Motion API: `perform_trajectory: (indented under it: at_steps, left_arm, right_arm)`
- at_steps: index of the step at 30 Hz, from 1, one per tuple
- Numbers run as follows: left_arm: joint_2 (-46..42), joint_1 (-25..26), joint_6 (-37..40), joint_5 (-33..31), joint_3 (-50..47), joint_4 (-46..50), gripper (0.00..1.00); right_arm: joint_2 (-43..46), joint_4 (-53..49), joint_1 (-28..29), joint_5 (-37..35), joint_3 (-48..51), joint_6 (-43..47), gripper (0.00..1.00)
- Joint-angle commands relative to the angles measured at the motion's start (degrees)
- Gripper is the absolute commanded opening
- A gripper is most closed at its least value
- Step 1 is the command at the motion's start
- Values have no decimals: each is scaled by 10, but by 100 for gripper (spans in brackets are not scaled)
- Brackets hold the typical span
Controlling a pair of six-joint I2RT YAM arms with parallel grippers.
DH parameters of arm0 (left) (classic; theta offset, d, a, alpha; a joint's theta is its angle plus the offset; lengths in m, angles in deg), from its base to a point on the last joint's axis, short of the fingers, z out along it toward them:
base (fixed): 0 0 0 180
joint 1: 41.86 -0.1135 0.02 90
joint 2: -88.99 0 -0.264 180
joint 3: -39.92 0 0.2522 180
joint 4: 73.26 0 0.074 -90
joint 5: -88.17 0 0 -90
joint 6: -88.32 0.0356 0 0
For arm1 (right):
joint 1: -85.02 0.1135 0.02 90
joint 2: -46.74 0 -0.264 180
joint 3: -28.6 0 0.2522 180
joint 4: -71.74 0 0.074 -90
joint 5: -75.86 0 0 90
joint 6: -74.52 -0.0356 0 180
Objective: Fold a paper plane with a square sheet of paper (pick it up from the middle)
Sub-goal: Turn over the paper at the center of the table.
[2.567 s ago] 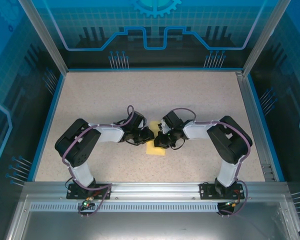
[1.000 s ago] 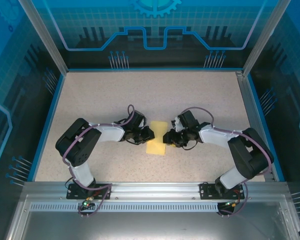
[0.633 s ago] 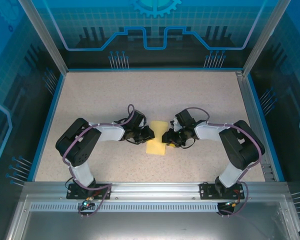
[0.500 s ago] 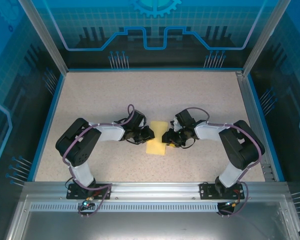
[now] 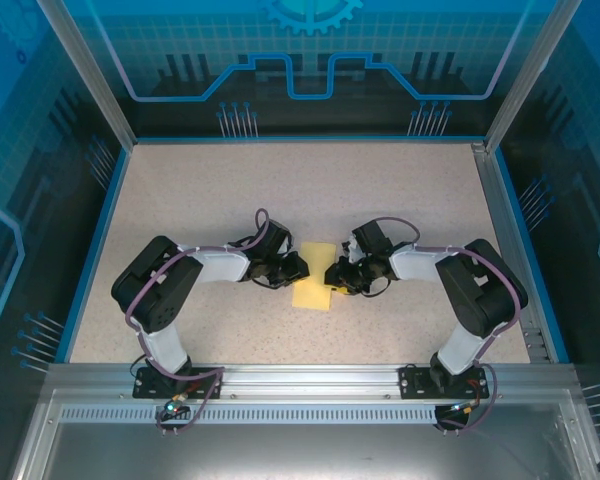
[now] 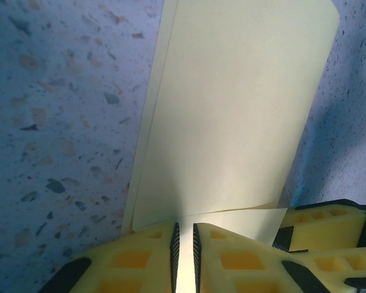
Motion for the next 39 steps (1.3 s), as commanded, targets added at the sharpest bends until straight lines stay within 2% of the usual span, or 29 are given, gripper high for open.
perform_trajectory:
  at_steps: [1,7,15,19,23,26,30,34,38,39]
  left_arm:
    - [6,0,5,-6,12,9,18]
    - [-4,0,1,-6,10,5,18]
    - [-34,0,0,-15,6,9,19]
    - [-56,1,1,-24,4,12,22]
    - [-95,0,1,-47,-6,17,23]
    - [-139,0,5,-82,-19,37,23]
    - [-217,0,12,-144,-40,70,25]
    - [-296,0,23,-224,-51,125,28]
    - [-355,0,22,-297,-73,152,30]
    - [-366,-1,22,-307,-77,155,30]
  right_arm:
    - [-1,55,8,17,8,-4,31]
    - [0,79,8,26,14,-1,25]
    - [12,67,7,17,20,12,23]
    - [20,61,7,23,19,20,13]
    - [39,39,5,18,13,31,7]
    - [66,-30,5,2,-13,61,4]
    - [115,-213,11,-99,-90,131,4]
    - [129,-456,40,-309,-215,178,5]
    - [96,-631,88,-494,-327,165,5]
    - [82,-659,97,-518,-346,158,5]
